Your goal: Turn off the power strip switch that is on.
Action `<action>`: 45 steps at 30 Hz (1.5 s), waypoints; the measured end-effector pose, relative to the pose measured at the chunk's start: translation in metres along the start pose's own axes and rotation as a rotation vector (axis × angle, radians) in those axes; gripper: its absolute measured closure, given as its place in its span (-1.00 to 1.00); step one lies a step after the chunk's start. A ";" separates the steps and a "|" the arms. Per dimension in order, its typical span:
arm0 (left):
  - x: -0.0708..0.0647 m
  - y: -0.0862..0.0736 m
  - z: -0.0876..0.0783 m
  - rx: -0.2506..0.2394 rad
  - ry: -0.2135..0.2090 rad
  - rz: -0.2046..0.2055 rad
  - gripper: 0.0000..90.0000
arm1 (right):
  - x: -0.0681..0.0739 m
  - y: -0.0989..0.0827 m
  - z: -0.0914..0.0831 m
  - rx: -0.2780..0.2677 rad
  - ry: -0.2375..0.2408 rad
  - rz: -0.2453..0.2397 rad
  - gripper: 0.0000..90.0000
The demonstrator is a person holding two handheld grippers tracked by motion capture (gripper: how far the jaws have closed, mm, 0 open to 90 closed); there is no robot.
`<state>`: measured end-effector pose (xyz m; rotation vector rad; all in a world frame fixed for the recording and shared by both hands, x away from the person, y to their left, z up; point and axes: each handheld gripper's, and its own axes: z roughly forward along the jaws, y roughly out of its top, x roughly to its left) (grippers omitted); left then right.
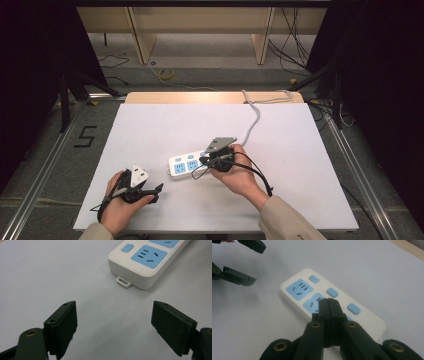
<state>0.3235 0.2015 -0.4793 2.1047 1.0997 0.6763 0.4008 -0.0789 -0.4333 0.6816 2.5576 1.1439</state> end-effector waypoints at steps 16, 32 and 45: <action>-0.001 0.000 0.000 -0.001 -0.004 0.004 -0.54 | -0.001 0.008 0.007 0.009 -0.003 0.001 1.00; -0.001 0.001 0.000 0.002 -0.005 0.003 -0.54 | -0.001 0.014 0.015 0.021 0.004 0.000 1.00; -0.001 0.001 0.000 -0.001 -0.005 0.004 -0.54 | 0.003 0.022 0.021 0.032 0.015 -0.011 1.00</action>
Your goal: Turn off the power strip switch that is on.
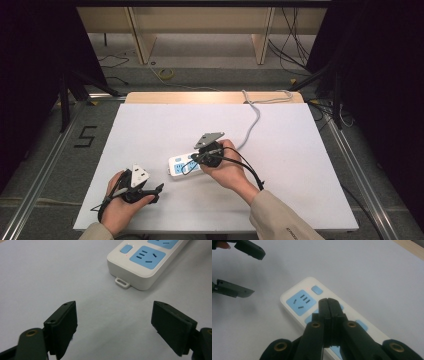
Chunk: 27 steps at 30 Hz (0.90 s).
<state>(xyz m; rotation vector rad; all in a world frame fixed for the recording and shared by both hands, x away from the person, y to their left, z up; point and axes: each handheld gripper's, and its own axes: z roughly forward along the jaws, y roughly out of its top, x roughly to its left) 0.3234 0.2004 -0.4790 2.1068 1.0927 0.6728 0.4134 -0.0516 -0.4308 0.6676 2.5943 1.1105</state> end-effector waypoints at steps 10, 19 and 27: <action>0.000 0.000 0.000 -0.001 0.000 0.000 -0.54 | 0.002 0.005 0.005 0.004 0.001 -0.001 1.00; 0.000 0.000 0.000 0.000 -0.001 0.000 -0.54 | 0.003 0.007 0.009 0.016 0.008 -0.011 1.00; 0.000 0.000 0.000 0.000 -0.002 0.000 -0.54 | 0.004 0.012 0.012 0.015 0.008 0.002 1.00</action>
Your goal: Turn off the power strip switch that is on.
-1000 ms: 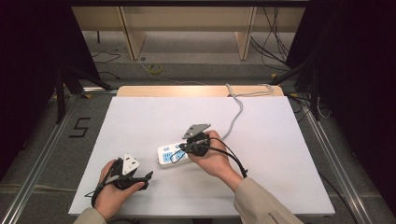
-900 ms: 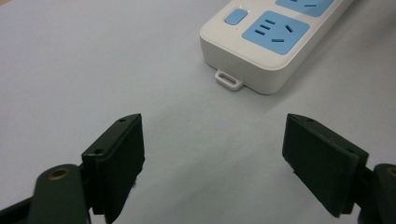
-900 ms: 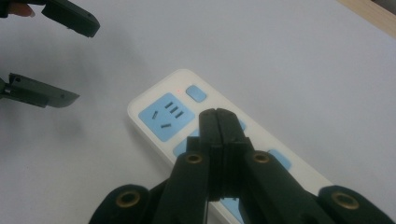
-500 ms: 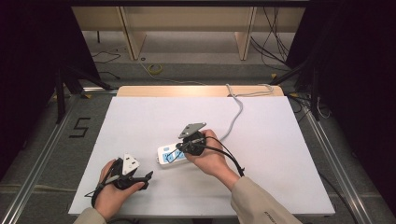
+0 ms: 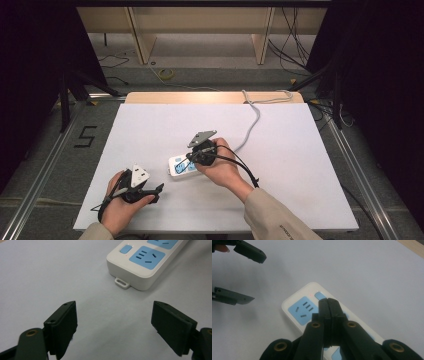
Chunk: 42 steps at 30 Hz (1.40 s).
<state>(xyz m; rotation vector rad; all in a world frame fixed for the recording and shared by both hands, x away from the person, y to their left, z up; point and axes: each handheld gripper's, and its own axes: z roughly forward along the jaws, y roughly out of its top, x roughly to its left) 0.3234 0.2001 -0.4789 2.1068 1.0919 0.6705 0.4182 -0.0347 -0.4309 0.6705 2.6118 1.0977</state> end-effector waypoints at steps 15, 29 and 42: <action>0.000 0.000 0.000 -0.001 -0.001 0.000 -0.54 | -0.003 0.004 0.009 0.016 0.003 -0.012 1.00; 0.000 0.000 0.000 0.001 -0.002 0.002 -0.54 | -0.003 0.011 0.017 0.032 0.009 -0.019 1.00; 0.000 0.000 0.000 -0.001 -0.004 0.000 -0.54 | -0.003 0.014 0.025 0.047 0.014 -0.024 1.00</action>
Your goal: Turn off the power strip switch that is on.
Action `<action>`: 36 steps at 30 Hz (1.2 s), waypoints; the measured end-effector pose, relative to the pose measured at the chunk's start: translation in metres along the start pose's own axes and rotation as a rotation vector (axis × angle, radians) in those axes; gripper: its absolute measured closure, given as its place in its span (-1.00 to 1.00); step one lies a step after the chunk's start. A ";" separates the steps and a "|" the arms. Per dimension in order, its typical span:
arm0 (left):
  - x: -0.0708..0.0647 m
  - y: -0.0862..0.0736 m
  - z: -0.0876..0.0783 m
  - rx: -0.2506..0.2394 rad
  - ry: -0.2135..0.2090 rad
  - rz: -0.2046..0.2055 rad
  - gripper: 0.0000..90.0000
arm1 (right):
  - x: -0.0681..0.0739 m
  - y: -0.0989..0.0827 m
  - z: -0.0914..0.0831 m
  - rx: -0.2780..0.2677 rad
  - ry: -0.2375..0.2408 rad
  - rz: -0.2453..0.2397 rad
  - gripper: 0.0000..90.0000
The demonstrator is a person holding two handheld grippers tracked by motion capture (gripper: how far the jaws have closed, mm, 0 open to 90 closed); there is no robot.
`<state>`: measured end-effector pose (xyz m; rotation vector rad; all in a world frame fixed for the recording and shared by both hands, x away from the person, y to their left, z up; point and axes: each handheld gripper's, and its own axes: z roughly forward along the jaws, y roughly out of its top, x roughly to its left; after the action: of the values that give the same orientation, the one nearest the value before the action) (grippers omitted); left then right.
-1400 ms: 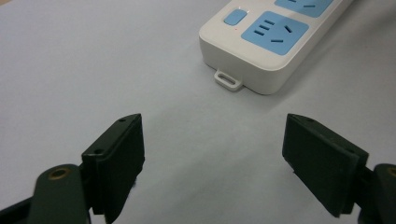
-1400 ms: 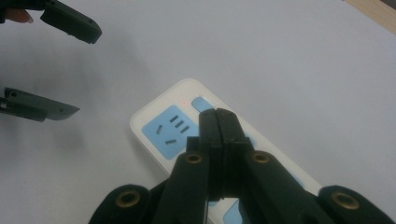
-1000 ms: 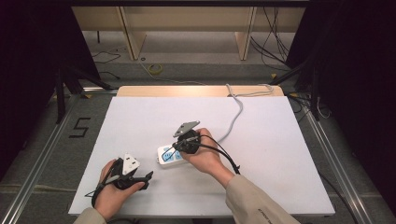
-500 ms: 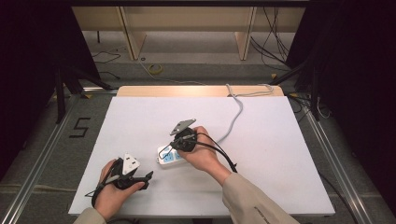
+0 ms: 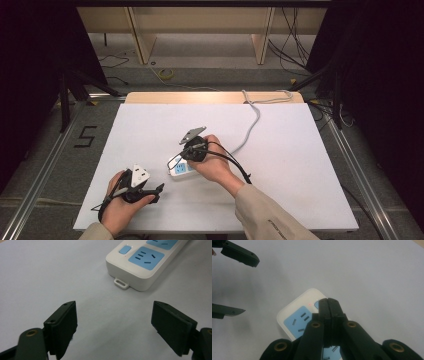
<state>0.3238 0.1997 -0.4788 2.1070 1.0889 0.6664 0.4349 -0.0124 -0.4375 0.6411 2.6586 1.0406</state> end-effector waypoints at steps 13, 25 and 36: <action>0.000 0.000 0.000 -0.002 -0.002 0.000 -0.54 | 0.001 0.006 0.008 0.013 0.006 -0.006 1.00; -0.001 0.001 0.000 -0.004 -0.004 0.001 -0.54 | 0.001 0.009 0.017 0.036 0.008 -0.001 1.00; -0.001 0.001 0.001 -0.006 -0.002 0.002 -0.54 | 0.002 0.011 0.028 0.064 0.008 -0.005 1.00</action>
<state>0.3242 0.1980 -0.4789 2.1033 1.0826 0.6670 0.4466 0.0120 -0.4504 0.6443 2.7090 0.9618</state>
